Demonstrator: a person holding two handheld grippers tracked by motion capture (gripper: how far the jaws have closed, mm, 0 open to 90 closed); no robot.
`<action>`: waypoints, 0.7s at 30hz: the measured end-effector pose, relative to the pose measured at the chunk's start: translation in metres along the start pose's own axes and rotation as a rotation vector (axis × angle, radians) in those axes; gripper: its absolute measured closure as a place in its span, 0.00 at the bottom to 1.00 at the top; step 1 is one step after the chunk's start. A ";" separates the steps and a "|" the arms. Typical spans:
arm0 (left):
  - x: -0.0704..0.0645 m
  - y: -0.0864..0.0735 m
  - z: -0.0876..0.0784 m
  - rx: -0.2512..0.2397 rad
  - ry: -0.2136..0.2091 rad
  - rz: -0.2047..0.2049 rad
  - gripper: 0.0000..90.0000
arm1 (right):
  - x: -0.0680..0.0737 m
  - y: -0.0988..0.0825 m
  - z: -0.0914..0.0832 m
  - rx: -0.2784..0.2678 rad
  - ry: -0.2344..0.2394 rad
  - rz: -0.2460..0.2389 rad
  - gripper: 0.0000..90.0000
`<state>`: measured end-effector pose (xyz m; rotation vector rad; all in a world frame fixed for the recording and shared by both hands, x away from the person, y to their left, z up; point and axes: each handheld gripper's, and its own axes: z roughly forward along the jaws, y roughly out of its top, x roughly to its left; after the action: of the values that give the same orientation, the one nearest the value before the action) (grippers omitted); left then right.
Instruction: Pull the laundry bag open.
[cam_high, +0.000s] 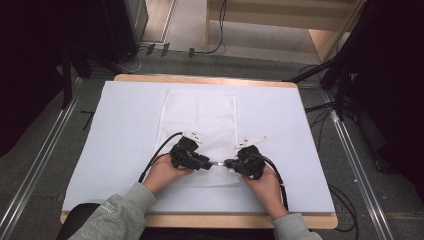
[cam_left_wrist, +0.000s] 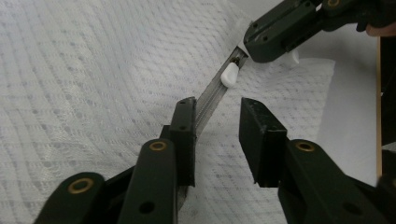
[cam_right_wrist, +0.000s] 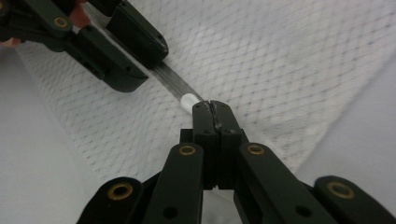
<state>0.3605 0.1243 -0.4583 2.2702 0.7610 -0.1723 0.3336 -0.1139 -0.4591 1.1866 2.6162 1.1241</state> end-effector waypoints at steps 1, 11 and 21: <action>0.000 0.000 -0.001 -0.008 -0.004 -0.005 0.71 | -0.002 0.000 -0.003 -0.010 -0.007 0.003 1.00; -0.003 0.009 0.000 -0.063 -0.038 -0.015 0.55 | -0.014 -0.007 -0.013 -0.023 -0.044 0.033 0.97; -0.008 0.016 0.015 -0.005 -0.034 -0.033 0.78 | -0.017 -0.012 -0.009 0.000 -0.054 0.052 0.99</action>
<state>0.3646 0.1017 -0.4566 2.2455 0.7800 -0.2242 0.3346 -0.1360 -0.4638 1.2730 2.5602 1.0849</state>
